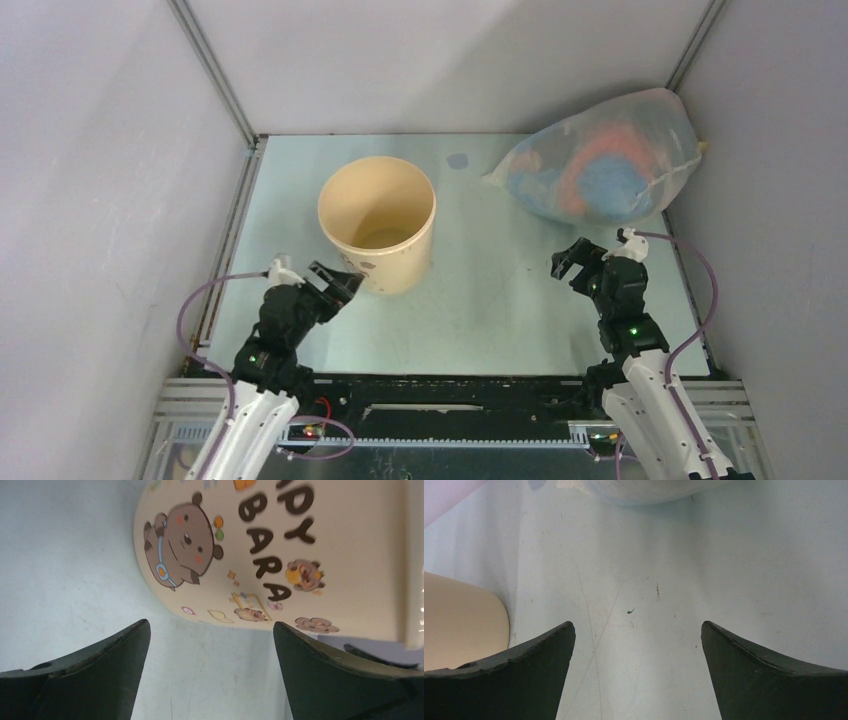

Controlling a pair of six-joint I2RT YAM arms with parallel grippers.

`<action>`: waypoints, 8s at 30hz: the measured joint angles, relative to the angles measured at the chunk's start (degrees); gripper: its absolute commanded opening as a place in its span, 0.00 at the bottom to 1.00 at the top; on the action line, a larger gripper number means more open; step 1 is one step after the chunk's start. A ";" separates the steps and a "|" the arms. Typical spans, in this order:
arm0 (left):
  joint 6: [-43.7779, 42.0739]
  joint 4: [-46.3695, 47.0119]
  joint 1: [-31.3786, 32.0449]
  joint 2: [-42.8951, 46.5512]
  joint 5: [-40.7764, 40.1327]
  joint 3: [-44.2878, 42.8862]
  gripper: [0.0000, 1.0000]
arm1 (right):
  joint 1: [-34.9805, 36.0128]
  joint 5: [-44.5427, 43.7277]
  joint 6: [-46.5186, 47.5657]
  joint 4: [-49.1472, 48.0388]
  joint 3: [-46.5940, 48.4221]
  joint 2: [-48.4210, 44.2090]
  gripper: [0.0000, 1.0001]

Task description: Put the trash bags into the trash bin

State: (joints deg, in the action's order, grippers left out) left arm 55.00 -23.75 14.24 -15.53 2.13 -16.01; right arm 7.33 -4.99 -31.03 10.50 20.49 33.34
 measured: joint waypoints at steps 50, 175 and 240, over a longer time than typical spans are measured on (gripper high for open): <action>-17.51 45.03 -4.81 -73.29 -8.13 -27.78 1.00 | 1.60 1.86 1.79 -0.61 -0.02 -1.55 1.00; -10.43 37.90 18.75 -98.53 9.94 -67.60 0.92 | 17.64 10.82 2.14 22.51 26.69 8.26 0.88; -24.39 38.56 34.77 -43.06 -1.90 -11.85 0.68 | 44.28 -11.93 12.59 29.20 47.76 28.04 0.85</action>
State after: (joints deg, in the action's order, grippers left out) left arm 30.61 14.81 49.01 -58.59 0.23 -27.86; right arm 51.62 -16.93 -18.44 39.70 68.25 61.39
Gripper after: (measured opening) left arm 0.699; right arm 0.869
